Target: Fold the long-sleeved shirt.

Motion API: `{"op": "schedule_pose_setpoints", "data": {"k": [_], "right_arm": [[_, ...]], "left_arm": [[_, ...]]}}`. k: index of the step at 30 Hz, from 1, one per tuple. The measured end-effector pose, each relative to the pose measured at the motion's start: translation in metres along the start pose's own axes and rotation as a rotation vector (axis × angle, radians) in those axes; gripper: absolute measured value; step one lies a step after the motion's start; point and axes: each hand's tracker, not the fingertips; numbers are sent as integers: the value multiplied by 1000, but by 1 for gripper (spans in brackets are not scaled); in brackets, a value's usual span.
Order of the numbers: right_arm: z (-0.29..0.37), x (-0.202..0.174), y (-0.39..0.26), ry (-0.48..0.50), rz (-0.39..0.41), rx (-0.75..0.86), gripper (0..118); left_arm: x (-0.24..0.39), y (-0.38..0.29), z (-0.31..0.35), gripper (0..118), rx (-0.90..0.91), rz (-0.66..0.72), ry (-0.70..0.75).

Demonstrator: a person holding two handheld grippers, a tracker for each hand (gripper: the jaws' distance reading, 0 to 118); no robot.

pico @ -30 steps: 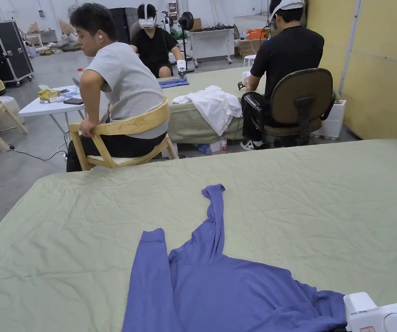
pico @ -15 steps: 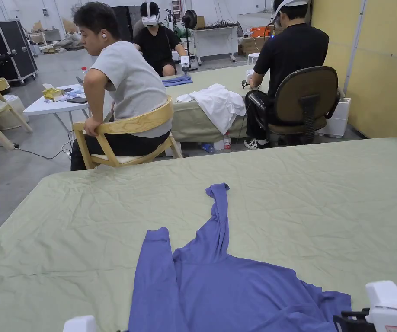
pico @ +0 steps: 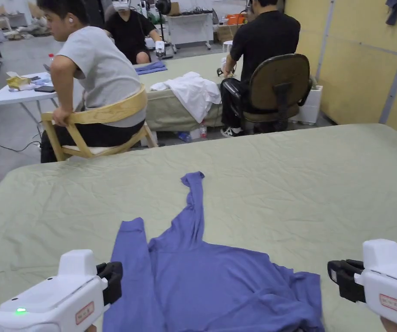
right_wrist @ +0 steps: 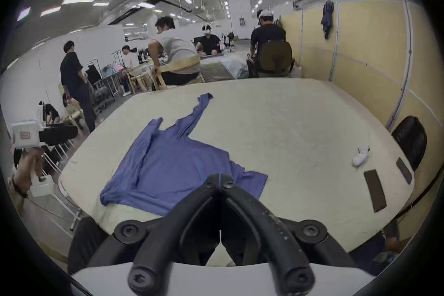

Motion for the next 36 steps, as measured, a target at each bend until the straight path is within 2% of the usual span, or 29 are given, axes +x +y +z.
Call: {"op": "schedule_pose_setpoints", "data": {"k": [2,6,9,11,12,15,21,25,30,31,32,33,34,36], "right_arm": [[-18,10,10,4,-29,-154,0],[-52,19,17,-32,107,-276,0],[-82,32,20,13,71,-317,4],[-105,39,25,-22,73,-325,57],[-115,44,27,-68,76,-341,72],[-155,62,31,-80,36,-370,68],[-233,87,20,-86,35,-458,63],[-278,96,-5,-90,29,-525,49],[-283,92,-21,-106,29,-503,47],[-281,93,-20,-105,26,-501,44],[-279,95,-18,-94,27,-489,35],[-277,93,-16,-63,14,-472,14],[-274,90,-15,-85,11,-471,4],[-270,85,-15,-101,30,-458,4]], "left_arm": [[1,2,-12,0,-26,-25,-11],[10,8,-26,0,-52,-28,-33],[14,12,-41,0,-77,-24,-48],[10,15,-57,0,-86,-32,-50],[10,17,-64,0,-93,-29,-55],[8,21,-87,0,-115,-37,-59],[7,28,-128,0,-157,-47,-70],[10,27,-150,0,-185,-45,-80],[11,19,-165,0,-217,-48,-82],[9,16,-169,0,-220,-48,-81],[8,16,-172,0,-225,-49,-83],[9,15,-175,0,-229,-50,-82],[8,15,-178,0,-234,-52,-82],[8,14,-183,0,-245,-65,-83]]}}
